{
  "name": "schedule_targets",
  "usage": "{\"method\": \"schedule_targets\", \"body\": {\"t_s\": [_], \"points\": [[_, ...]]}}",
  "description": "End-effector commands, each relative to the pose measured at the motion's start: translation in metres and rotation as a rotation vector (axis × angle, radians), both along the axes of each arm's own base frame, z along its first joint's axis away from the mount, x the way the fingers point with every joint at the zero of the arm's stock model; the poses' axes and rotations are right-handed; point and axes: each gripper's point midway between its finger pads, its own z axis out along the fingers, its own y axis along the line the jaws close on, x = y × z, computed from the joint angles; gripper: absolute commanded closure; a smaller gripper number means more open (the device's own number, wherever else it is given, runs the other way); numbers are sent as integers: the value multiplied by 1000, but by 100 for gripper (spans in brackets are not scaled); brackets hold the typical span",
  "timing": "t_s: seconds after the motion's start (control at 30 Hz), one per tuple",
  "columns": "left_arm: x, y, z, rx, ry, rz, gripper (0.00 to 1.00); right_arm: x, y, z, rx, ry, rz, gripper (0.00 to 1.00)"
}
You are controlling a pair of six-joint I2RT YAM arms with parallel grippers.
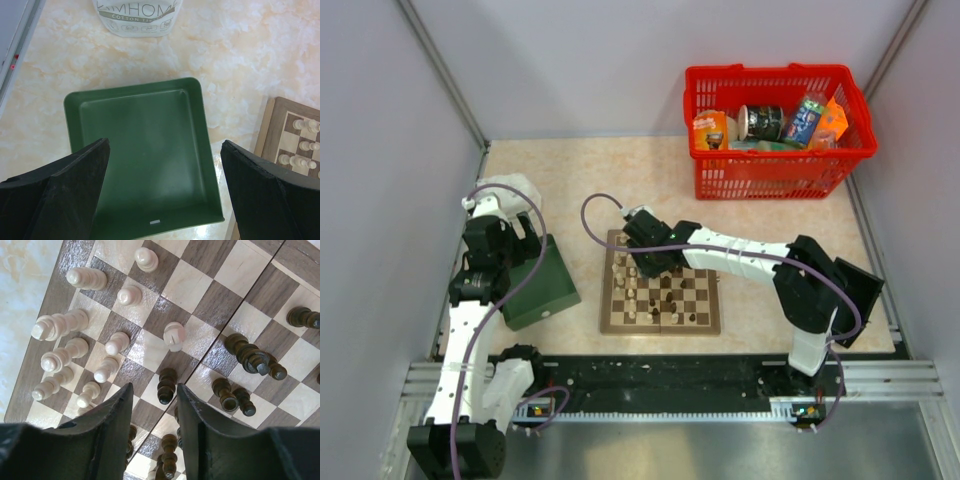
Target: Set up the chess pieces on the board
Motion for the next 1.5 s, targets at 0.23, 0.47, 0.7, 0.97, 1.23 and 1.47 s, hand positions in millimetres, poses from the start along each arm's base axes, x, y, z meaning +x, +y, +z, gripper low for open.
{"method": "schedule_targets", "body": {"t_s": [0.23, 0.47, 0.7, 0.97, 1.23, 1.47], "points": [[1, 2, 5, 14, -23, 2, 2, 9, 8, 9, -2, -36, -13, 67], [1, 2, 5, 15, -22, 4, 2, 10, 6, 8, -9, -38, -18, 81], [1, 2, 5, 15, -22, 3, 2, 10, 9, 27, 32, -60, -18, 93], [2, 2, 5, 12, -24, 3, 2, 19, -23, 103, 140, -204, -115, 93], [2, 1, 5, 9, -24, 1, 2, 31, -101, 108, 179, -197, -317, 93], [2, 1, 4, 7, -20, -3, 2, 29, -134, 63, 108, -112, -391, 93]]}}
